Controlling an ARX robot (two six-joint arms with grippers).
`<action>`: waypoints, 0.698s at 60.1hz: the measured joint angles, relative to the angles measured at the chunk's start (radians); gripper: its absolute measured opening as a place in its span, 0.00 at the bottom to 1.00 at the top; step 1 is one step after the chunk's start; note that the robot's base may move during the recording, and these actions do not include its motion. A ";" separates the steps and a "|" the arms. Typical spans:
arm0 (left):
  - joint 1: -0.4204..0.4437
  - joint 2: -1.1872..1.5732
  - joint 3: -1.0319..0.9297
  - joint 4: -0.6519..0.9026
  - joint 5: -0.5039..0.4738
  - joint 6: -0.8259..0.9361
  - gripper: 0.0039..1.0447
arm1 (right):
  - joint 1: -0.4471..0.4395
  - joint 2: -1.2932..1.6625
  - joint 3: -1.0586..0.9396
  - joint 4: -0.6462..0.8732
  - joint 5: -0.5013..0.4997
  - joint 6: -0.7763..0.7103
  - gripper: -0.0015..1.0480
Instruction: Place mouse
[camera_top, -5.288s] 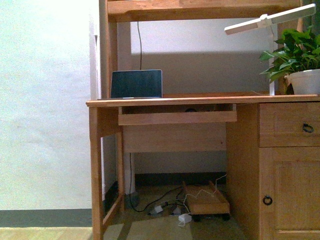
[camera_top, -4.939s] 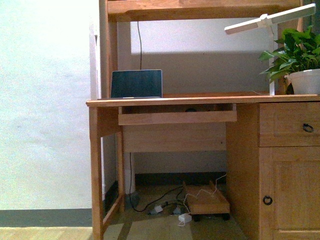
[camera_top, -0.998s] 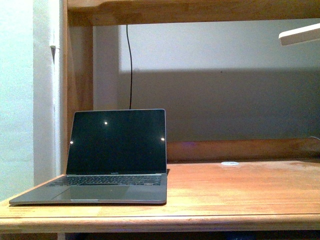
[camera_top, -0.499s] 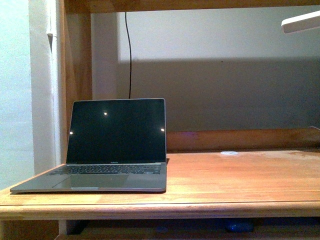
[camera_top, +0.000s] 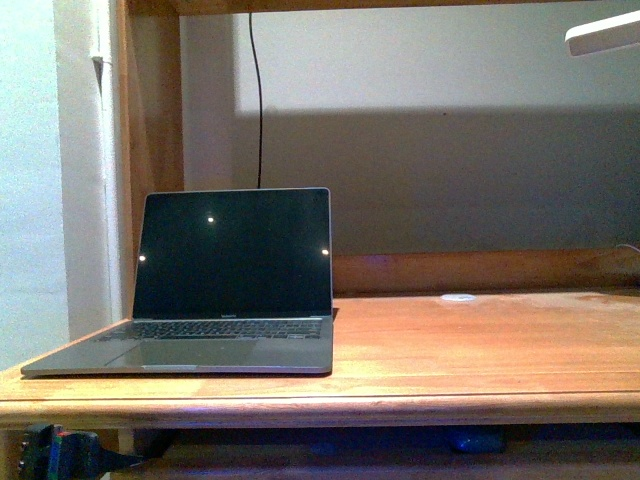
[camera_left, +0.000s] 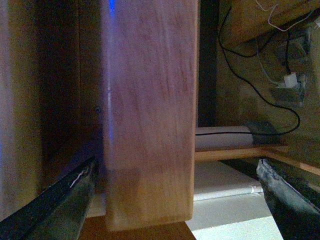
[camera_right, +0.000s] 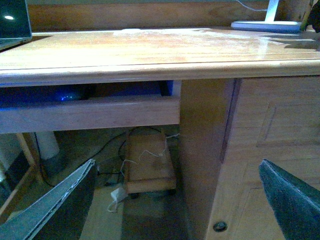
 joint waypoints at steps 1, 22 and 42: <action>0.000 0.005 0.004 0.000 0.001 0.003 0.93 | 0.000 0.000 0.000 0.000 0.000 0.000 0.93; -0.011 0.113 0.143 -0.051 0.015 0.044 0.93 | 0.000 0.000 0.000 0.000 0.000 0.000 0.93; -0.126 -0.124 0.076 -0.501 -0.122 -0.264 0.93 | 0.000 0.000 0.000 0.000 0.000 0.000 0.93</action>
